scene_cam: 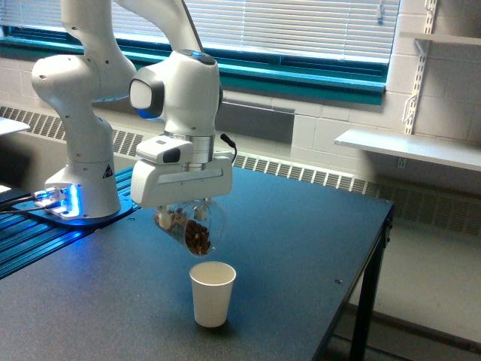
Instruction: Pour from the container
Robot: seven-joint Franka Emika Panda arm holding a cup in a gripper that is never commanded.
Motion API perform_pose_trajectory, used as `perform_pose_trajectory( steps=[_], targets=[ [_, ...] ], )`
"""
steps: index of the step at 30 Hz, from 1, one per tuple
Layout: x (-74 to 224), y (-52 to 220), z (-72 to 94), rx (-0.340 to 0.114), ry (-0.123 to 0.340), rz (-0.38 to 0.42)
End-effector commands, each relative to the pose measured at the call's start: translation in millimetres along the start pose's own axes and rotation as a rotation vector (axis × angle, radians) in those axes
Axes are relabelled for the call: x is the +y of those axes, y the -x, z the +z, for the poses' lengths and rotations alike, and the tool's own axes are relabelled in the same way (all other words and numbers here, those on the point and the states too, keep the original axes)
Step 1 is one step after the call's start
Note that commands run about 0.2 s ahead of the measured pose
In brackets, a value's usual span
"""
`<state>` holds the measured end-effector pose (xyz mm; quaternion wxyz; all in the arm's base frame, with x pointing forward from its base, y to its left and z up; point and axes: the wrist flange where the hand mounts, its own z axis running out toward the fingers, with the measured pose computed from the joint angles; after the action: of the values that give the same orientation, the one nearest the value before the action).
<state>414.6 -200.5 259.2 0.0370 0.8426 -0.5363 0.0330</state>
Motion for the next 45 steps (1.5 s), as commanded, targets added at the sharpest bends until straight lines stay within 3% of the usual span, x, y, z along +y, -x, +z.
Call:
perform_pose_trajectory(
  steps=[1, 45],
  targets=[
    [-5, -8, -4.7, 0.009, 0.004, -0.006],
    [-15, -25, 10.1, -0.050, 0.089, -0.004]
  ],
)
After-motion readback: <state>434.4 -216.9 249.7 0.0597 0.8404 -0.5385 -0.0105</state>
